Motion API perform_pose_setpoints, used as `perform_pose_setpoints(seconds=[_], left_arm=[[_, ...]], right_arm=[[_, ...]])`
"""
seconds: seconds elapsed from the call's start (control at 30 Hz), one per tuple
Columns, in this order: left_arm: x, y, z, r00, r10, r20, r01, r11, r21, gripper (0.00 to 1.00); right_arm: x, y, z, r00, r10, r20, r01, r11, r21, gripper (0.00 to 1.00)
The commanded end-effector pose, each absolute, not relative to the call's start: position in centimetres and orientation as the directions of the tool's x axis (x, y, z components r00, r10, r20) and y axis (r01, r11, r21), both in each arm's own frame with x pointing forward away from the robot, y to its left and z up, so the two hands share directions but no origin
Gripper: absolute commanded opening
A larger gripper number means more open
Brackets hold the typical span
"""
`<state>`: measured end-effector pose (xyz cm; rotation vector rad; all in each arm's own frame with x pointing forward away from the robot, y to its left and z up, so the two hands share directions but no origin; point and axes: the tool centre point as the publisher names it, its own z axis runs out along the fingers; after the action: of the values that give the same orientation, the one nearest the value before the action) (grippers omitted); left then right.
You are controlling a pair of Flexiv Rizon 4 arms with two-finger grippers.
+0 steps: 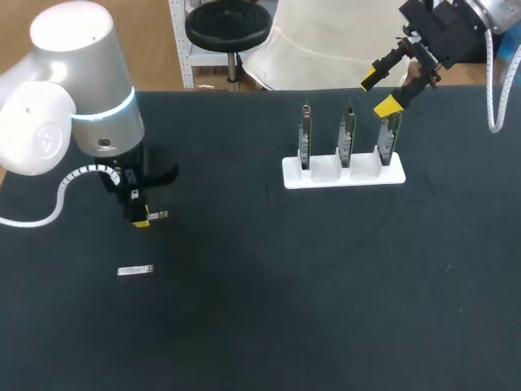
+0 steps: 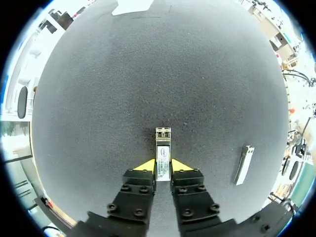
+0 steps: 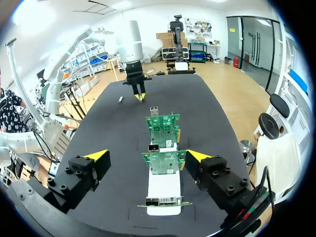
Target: Pick up the optical module with the left hand, and insert it into the network port with the right hand.
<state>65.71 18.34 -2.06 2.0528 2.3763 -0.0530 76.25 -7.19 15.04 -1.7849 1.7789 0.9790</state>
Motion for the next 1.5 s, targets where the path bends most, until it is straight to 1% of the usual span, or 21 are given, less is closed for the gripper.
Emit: perform_pose_setpoints(seconds=[0.03,0.2,0.43,0.53,0.7,0.97,1.1,1.27,1.33,1.5], left_arm=[[65.8,18.1,-2.5,-0.144,0.989,-0.022,0.989,0.143,-0.021,0.00],[66.4,17.6,-1.5,-0.158,0.986,-0.053,0.987,0.159,0.003,0.00],[68.3,16.4,0.9,-0.205,0.965,-0.165,0.976,0.215,0.044,0.00],[69.5,15.6,2.4,-0.230,0.944,-0.235,0.967,0.249,0.054,0.00],[71.9,13.9,5.7,-0.257,0.876,-0.407,0.948,0.311,0.071,0.00],[74.7,9.3,11.4,-0.193,0.789,-0.584,0.930,0.337,0.149,0.00],[75.9,7.0,14.0,-0.167,0.709,-0.685,0.918,0.365,0.154,0.00],[77.0,3.9,16.7,-0.116,0.640,-0.760,0.917,0.362,0.165,0.00],[77.4,2.7,17.5,-0.105,0.597,-0.796,0.920,0.361,0.150,0.00],[78.2,-0.6,19.8,-0.041,0.544,-0.838,0.929,0.330,0.169,0.00]], right_arm=[[76.2,-7.2,15.0,-0.075,-0.674,-0.735,-0.982,-0.078,0.172,1.00],[76.2,-7.2,15.0,-0.075,-0.674,-0.735,-0.982,-0.078,0.172,1.00],[76.2,-7.2,15.0,-0.075,-0.674,-0.735,-0.982,-0.078,0.172,1.00],[76.2,-7.2,15.0,-0.075,-0.674,-0.735,-0.982,-0.078,0.172,1.00],[76.2,-7.2,15.0,-0.075,-0.674,-0.735,-0.982,-0.078,0.172,1.00],[76.2,-7.2,15.0,-0.075,-0.674,-0.735,-0.982,-0.078,0.172,1.00],[76.2,-7.2,15.0,-0.075,-0.674,-0.735,-0.982,-0.078,0.172,1.00],[76.2,-7.2,15.0,-0.075,-0.674,-0.735,-0.982,-0.078,0.172,1.00],[76.2,-7.2,15.0,-0.075,-0.674,-0.735,-0.982,-0.078,0.172,1.00],[76.2,-7.2,15.0,-0.075,-0.674,-0.735,-0.982,-0.078,0.172,1.00]])
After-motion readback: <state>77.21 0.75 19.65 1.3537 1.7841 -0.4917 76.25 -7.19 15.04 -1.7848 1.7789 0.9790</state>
